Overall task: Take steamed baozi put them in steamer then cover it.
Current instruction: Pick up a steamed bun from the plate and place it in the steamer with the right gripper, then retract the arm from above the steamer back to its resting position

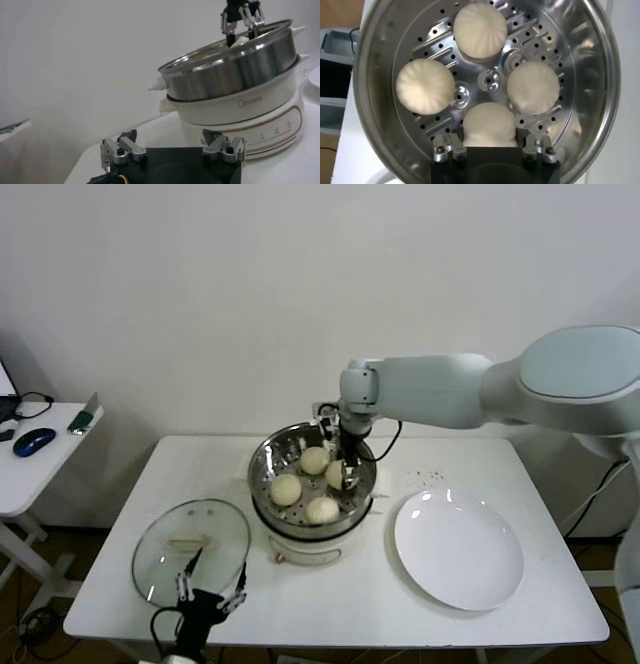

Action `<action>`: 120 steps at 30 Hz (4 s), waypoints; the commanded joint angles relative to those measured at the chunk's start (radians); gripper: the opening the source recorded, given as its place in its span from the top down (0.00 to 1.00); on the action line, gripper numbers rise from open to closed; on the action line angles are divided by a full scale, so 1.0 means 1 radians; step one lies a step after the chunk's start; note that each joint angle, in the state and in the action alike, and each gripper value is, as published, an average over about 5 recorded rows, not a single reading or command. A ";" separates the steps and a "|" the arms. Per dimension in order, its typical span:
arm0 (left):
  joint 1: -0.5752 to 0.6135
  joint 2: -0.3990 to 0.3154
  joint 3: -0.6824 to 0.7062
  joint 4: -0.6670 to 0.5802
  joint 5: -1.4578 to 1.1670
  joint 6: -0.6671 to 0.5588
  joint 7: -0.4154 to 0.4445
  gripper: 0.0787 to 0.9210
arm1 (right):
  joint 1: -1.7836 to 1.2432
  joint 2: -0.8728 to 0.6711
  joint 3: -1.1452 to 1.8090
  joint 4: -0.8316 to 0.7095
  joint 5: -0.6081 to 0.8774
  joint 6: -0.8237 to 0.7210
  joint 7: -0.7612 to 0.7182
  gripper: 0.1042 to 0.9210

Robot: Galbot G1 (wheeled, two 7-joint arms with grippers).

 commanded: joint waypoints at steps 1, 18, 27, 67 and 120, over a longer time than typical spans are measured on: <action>-0.006 0.000 0.002 0.008 0.001 0.002 0.000 0.12 | -0.027 0.012 -0.004 -0.009 -0.025 -0.006 0.010 0.27; -0.007 0.010 -0.005 0.006 0.000 0.004 -0.002 0.12 | 0.092 -0.195 0.114 0.092 -0.004 0.042 0.027 0.12; -0.018 0.014 -0.011 0.001 0.005 0.012 -0.015 0.12 | 0.094 -0.503 0.199 0.270 -0.013 0.230 0.375 0.12; -0.036 0.018 -0.141 -0.107 0.531 0.071 -0.061 0.12 | -1.886 -0.646 2.239 0.669 -0.344 0.405 0.753 0.12; -0.457 0.080 -0.112 0.553 1.249 0.056 -0.174 0.12 | -2.178 -0.278 2.459 0.724 -0.562 0.371 0.725 0.12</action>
